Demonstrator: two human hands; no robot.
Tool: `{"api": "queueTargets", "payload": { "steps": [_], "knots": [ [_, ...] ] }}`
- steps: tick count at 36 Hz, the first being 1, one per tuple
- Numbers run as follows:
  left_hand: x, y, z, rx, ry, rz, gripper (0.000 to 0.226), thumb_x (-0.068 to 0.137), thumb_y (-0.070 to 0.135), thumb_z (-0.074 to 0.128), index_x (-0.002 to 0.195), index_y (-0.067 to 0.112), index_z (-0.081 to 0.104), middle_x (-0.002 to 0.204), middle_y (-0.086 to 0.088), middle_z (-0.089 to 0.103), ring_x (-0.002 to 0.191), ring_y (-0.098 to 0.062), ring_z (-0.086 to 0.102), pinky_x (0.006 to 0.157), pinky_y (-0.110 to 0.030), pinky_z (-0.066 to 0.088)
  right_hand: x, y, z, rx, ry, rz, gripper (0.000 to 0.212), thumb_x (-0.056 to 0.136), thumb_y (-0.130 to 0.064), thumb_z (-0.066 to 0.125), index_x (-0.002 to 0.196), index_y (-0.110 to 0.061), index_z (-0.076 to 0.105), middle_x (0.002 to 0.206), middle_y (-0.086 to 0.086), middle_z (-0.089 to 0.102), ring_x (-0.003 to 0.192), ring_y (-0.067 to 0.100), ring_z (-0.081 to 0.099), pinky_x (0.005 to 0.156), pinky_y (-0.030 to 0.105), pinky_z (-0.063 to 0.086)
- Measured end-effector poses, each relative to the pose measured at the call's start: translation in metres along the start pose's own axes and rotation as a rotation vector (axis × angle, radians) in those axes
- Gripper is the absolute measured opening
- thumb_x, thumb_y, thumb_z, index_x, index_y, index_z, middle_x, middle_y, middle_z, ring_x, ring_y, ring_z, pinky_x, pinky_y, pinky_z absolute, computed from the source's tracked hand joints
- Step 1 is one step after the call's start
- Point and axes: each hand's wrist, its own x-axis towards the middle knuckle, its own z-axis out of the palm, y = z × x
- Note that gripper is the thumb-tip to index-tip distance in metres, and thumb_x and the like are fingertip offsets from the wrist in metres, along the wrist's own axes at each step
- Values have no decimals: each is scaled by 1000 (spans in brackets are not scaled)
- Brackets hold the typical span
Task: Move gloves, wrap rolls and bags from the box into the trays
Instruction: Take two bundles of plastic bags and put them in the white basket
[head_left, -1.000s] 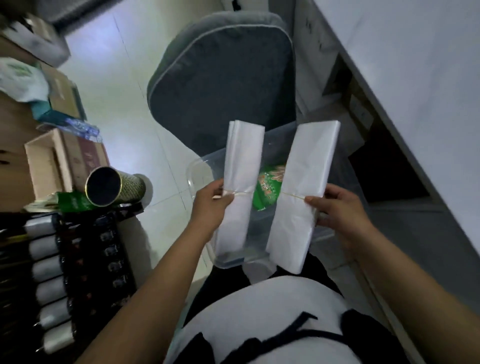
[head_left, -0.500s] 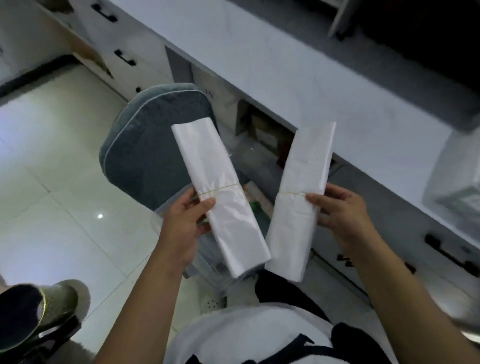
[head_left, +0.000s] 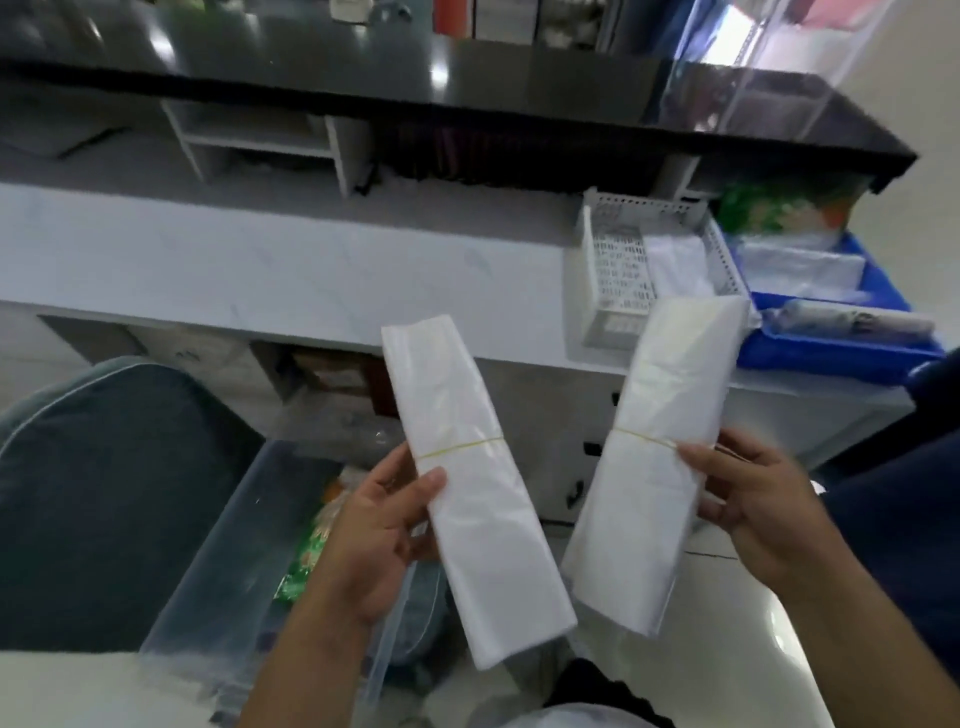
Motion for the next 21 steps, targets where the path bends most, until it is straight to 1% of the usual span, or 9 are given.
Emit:
{"api": "queueTargets", "payload": {
  "steps": [2, 3, 7, 10, 12, 14, 16, 18, 21],
  "knots": [
    [9, -2, 25, 8, -14, -6, 47, 77, 14, 69, 123, 18, 65, 122, -9, 70, 101, -29, 69, 82, -46, 55, 7, -5, -21, 30, 8, 6, 54, 61, -17, 78, 114, -7, 67, 108, 9, 74, 90, 25, 73, 65, 34, 60],
    [15, -3, 39, 6, -14, -13, 45, 78, 12, 68, 122, 18, 66, 120, -9, 70, 100, -28, 70, 80, -44, 57, 12, -7, -32, 44, 13, 8, 51, 65, -14, 75, 115, -6, 67, 108, 9, 74, 92, 26, 73, 65, 34, 61],
    [40, -13, 97, 21, 8, -41, 41, 74, 15, 72, 115, 17, 71, 116, -9, 72, 89, -23, 73, 63, -34, 59, 36, -22, -74, 75, 48, 17, 49, 65, -14, 73, 113, -7, 68, 108, 9, 74, 94, 28, 72, 68, 37, 62],
    [61, -19, 137, 74, 12, -57, 44, 79, 12, 68, 122, 17, 66, 118, -12, 71, 93, -25, 72, 64, -31, 58, 57, -34, -108, 105, 39, 24, 46, 66, -14, 72, 111, -7, 68, 106, 9, 75, 88, 25, 74, 64, 33, 61],
    [78, -23, 162, 105, 15, -51, 45, 81, 9, 66, 126, 15, 64, 118, -13, 71, 93, -25, 72, 65, -31, 58, 73, -42, -132, 116, 20, 26, 45, 67, -13, 71, 112, -8, 67, 105, 8, 75, 89, 25, 74, 63, 33, 61],
    [95, -25, 186, 119, 17, -35, 46, 80, 10, 67, 126, 14, 64, 118, -14, 71, 91, -25, 72, 65, -33, 58, 90, -49, -153, 104, -4, 30, 46, 69, -14, 71, 115, -10, 66, 106, 7, 74, 91, 25, 74, 62, 32, 61],
    [109, -27, 205, 112, 24, -19, 46, 78, 9, 68, 124, 13, 65, 113, -14, 72, 86, -24, 73, 65, -34, 59, 105, -54, -170, 79, -13, 32, 48, 71, -17, 71, 118, -11, 65, 109, 7, 73, 92, 26, 73, 62, 32, 60],
    [120, -29, 220, 102, 30, -14, 45, 77, 8, 68, 122, 13, 66, 109, -13, 73, 83, -23, 73, 65, -33, 60, 119, -59, -182, 80, -7, 32, 45, 74, -15, 71, 119, -11, 65, 110, 7, 73, 93, 27, 73, 62, 32, 60],
    [133, -26, 235, 128, 33, -13, 46, 76, 9, 70, 122, 13, 66, 108, -14, 74, 85, -24, 73, 67, -34, 61, 135, -65, -193, 102, -9, 34, 43, 76, -13, 71, 119, -11, 65, 111, 7, 73, 92, 26, 73, 62, 32, 60]
  ]
}}
